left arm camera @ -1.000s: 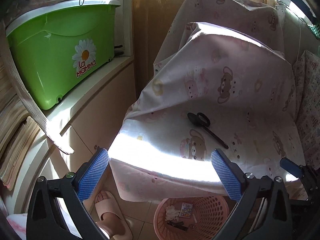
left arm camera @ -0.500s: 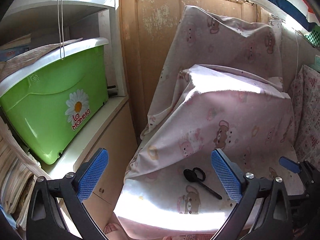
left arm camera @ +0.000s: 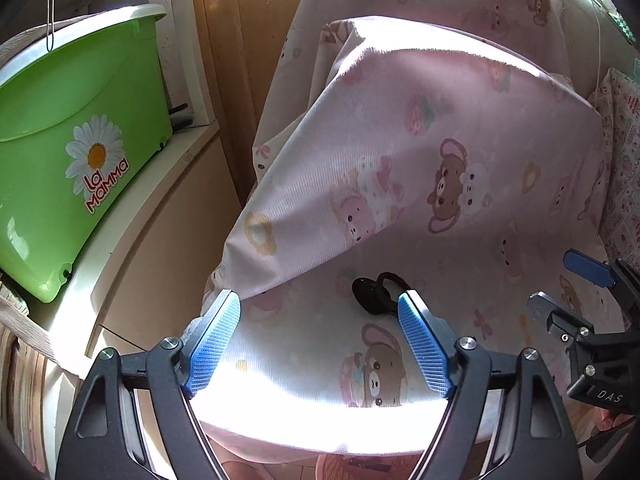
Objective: Collect trash
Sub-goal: 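Lower the left tool onto the black scissors handle and close it, then grasp the black spoon handle with the right tool while the left tool holds the scissors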
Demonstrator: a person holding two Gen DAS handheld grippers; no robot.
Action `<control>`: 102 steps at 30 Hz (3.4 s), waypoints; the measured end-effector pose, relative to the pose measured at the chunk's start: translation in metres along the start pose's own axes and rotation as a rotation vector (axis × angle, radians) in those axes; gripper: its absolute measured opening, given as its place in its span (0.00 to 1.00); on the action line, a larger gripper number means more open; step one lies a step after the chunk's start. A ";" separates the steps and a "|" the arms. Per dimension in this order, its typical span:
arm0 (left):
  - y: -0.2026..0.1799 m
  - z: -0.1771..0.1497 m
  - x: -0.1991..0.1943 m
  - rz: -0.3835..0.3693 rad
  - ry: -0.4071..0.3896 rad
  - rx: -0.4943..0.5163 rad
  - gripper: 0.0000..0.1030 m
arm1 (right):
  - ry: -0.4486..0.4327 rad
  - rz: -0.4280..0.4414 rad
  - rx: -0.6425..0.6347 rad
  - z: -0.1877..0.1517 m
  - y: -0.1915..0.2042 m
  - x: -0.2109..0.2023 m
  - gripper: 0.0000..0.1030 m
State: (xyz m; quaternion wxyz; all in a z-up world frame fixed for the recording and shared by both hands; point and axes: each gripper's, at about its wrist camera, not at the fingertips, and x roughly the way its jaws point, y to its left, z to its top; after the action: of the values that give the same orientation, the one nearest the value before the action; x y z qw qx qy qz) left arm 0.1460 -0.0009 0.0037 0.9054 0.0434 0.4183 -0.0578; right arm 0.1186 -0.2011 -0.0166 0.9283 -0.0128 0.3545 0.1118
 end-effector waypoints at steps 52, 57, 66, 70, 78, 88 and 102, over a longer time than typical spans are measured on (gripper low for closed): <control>-0.018 0.022 0.052 -0.234 0.053 -0.021 0.04 | 0.094 -0.017 -0.031 -0.005 -0.012 0.014 0.71; -0.002 0.021 0.027 -0.262 0.019 -0.065 0.04 | 0.067 -0.023 -0.013 -0.006 -0.005 0.015 0.71; 0.001 0.016 0.039 -0.386 0.141 -0.127 0.04 | 0.055 -0.040 -0.018 -0.004 0.005 0.017 0.71; -0.003 0.013 0.040 -0.297 0.138 -0.103 0.04 | 0.061 -0.034 0.012 -0.003 -0.001 0.018 0.71; 0.018 0.012 0.017 -0.104 0.040 -0.103 0.04 | 0.103 0.034 0.045 -0.011 0.007 0.025 0.71; 0.036 0.018 -0.014 0.013 -0.051 -0.097 0.04 | 0.182 0.061 0.096 -0.026 0.065 0.042 0.63; 0.062 0.021 -0.017 0.054 -0.046 -0.172 0.04 | 0.105 -0.240 0.191 -0.031 0.126 0.074 0.62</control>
State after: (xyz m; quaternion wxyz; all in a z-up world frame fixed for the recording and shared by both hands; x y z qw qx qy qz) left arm 0.1598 0.0594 0.0316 0.9164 -0.0248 0.3996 0.0018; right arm 0.1249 -0.0666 -0.0817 0.9121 0.0274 0.4075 -0.0348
